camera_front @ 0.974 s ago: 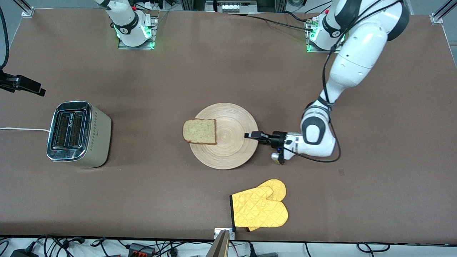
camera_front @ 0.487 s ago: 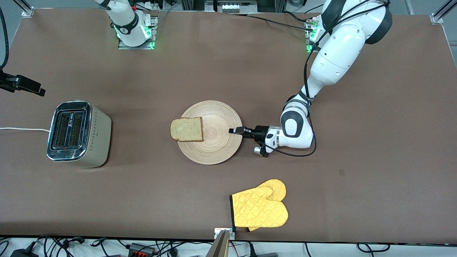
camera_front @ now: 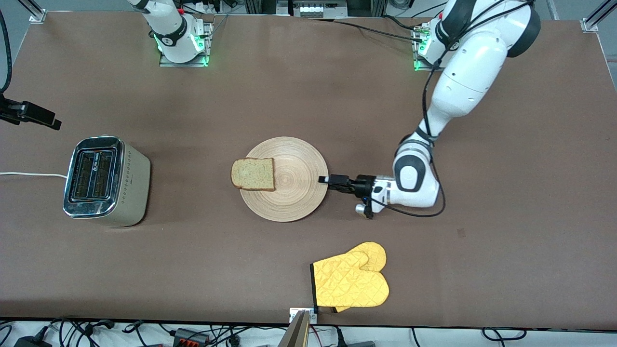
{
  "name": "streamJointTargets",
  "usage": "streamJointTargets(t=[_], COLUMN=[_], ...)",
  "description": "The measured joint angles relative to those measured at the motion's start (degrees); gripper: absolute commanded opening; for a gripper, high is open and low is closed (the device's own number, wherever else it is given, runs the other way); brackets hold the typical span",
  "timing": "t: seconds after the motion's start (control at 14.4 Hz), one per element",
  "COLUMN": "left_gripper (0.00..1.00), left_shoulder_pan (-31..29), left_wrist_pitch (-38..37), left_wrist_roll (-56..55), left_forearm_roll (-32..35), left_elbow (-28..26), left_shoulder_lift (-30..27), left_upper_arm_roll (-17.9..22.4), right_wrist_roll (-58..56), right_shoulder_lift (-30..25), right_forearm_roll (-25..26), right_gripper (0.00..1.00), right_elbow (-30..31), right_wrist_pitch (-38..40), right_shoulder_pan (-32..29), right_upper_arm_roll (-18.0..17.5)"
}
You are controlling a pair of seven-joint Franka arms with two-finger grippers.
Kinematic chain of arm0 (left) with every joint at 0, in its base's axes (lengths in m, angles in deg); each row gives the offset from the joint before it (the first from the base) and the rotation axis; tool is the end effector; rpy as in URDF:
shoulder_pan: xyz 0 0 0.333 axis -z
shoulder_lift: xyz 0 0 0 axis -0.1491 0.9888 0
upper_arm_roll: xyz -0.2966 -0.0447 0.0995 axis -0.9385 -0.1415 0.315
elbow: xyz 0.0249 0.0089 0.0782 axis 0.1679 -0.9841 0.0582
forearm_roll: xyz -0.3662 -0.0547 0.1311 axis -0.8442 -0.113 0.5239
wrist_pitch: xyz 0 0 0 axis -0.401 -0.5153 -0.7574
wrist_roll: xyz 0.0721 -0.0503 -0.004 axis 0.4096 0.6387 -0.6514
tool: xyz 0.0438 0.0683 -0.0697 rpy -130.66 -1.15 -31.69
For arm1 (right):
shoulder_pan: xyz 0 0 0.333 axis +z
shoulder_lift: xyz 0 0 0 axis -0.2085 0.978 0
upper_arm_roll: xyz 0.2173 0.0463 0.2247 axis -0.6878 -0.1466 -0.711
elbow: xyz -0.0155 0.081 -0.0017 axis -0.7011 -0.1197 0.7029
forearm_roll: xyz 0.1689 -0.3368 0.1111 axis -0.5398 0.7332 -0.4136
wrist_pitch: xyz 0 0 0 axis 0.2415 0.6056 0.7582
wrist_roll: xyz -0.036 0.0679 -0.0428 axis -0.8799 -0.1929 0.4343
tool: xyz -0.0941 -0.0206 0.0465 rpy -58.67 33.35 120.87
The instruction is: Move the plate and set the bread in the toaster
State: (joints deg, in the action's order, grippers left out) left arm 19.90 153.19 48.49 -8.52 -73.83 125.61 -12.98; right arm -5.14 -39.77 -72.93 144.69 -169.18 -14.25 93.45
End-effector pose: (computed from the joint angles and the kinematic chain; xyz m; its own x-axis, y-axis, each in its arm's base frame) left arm 0.6189 -0.2852 0.1146 0.9763 -0.2075 -0.0622 -0.0099 -0.3295 0.9441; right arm 0.5704 -0.0716 0.5849 0.9877 -0.1240 -0.0952 -0.1236 -0.9923 0.0098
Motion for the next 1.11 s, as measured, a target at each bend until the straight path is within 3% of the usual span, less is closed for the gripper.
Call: streamJointTargets(t=[0.28,0.56,0.83,1.11], left_gripper=[1.00,1.00,1.00,1.00], left_shoulder_pan=[-9.7,-15.3,-16.6,-16.2], left_wrist_pitch=[-11.1,-18.6,-21.4,-22.2], left_wrist_roll=[0.0,0.0,-3.1,-10.0], left_forearm_roll=[14.6,27.6,42.9,61.5], left_elbow=[1.3,5.7,11.7,13.7], left_shoulder_lift=[-2.1,-3.1,-5.0,-8.7], left_upper_arm_roll=[0.2,0.2,0.2,-0.2], right_wrist_roll=[0.0,0.0,0.0,0.0], right_shoulder_lift=[0.0,0.0,0.0,0.0], right_forearm_roll=[-0.1,-1.1,-1.3,-1.3], right_gripper=[1.00,1.00,1.00,1.00], right_elbow=[0.0,0.0,0.0,0.0], right_wrist_pitch=[0.0,0.0,0.0,0.0], right_shoulder_pan=[0.0,-0.2,-0.5,-0.5], right_upper_arm_roll=[0.0,0.2,0.2,0.2])
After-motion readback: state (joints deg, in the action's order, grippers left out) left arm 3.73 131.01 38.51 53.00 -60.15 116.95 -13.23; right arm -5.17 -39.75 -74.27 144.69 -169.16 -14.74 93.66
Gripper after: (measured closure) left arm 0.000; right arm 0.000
